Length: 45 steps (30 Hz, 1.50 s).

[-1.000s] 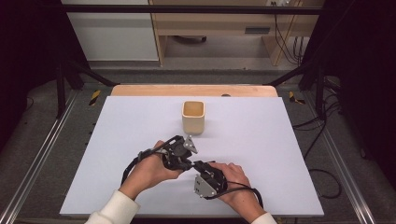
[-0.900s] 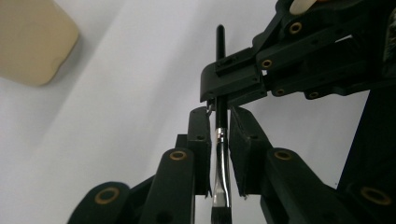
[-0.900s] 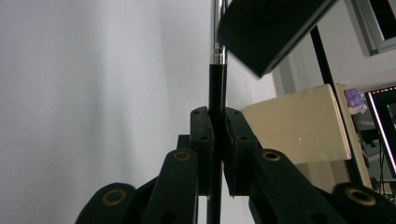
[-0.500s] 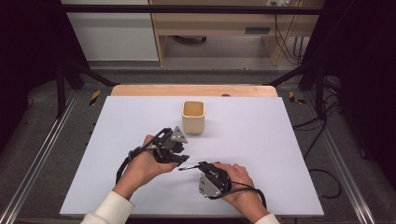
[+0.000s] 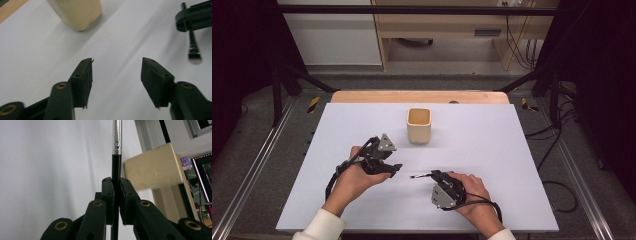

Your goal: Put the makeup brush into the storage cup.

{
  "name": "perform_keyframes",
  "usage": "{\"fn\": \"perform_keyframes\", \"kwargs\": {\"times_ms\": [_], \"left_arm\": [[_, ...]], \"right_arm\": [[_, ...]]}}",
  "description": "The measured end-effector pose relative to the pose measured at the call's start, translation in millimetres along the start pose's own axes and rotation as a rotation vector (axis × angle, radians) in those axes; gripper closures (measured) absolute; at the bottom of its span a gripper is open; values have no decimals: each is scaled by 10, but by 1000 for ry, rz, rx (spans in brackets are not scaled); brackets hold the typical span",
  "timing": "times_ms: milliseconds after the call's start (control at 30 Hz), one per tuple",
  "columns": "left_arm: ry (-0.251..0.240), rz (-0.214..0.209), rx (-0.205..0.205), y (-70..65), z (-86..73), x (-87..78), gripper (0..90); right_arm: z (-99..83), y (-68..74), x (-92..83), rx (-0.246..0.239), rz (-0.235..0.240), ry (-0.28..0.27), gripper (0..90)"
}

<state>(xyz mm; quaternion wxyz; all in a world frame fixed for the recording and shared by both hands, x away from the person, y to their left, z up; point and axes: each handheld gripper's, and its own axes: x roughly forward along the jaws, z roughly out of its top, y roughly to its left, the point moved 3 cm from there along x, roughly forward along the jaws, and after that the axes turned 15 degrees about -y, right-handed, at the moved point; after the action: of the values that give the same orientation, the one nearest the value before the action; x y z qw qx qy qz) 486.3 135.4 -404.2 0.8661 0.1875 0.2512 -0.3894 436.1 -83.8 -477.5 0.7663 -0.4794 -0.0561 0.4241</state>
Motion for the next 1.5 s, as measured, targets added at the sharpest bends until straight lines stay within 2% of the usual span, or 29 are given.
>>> {"fn": "perform_keyframes", "kwargs": {"times_ms": [100, 200, 300, 367, 400, 433, 500, 533, 700, 867, 900, 1033, 1200, 1333, 1367, 1433, 1500], "left_arm": [[11, 36, -5, 61, -69, 10, 316], [-12, 78, -25, 117, -154, 10, 229], [-28, 97, -25, 146, -240, 3, 160], [-41, 105, -17, 165, -300, -14, 130], [-56, 107, -28, 171, -330, -21, 114], [-83, 107, -50, 168, -357, -22, 106], [-116, 98, -47, 182, -407, -41, 102], [-140, 110, -56, 191, -444, -50, 102], [-218, 135, -75, 231, -583, -108, 67], [-275, 149, -73, 264, -774, -172, 59], [-275, 149, -73, 264, -774, -172, 59], [-341, 166, -87, 310, -908, -227, 58], [-374, 206, -47, 362, -1001, -273, 57], [-427, 231, -66, 393, -1054, -333, 57], [-434, 228, -69, 402, -1067, -338, 57], [-468, 212, -106, 432, -1097, -353, 56], [-483, 224, -116, 459, -1130, -366, 56]], "right_arm": [[-38, -20, -23, -4, -10, 4, 834], [-66, -29, -48, 12, -18, 8, 834], [-96, -57, -80, 27, -40, 11, 834], [-118, -80, -103, 58, -57, 6, 833], [-132, -98, -114, 63, -68, 4, 833], [-141, -111, -127, 79, -83, 4, 833], [-160, -132, -151, 99, -104, 3, 833], [-169, -143, -165, 99, -98, 6, 833], [-228, -178, -199, 130, -129, 14, 833], [-261, -185, -197, 128, -136, 31, 833], [-261, -185, -197, 128, -136, 31, 833], [-264, -195, -175, 118, -139, 46, 833], [-245, -225, -105, 90, -128, 69, 832], [-174, -318, -4, 82, -122, 62, 832], [-150, -345, 22, 96, -121, 53, 832], [-103, -398, 78, 121, -134, 33, 832], [-68, -453, 130, 143, -139, 12, 831]]}}
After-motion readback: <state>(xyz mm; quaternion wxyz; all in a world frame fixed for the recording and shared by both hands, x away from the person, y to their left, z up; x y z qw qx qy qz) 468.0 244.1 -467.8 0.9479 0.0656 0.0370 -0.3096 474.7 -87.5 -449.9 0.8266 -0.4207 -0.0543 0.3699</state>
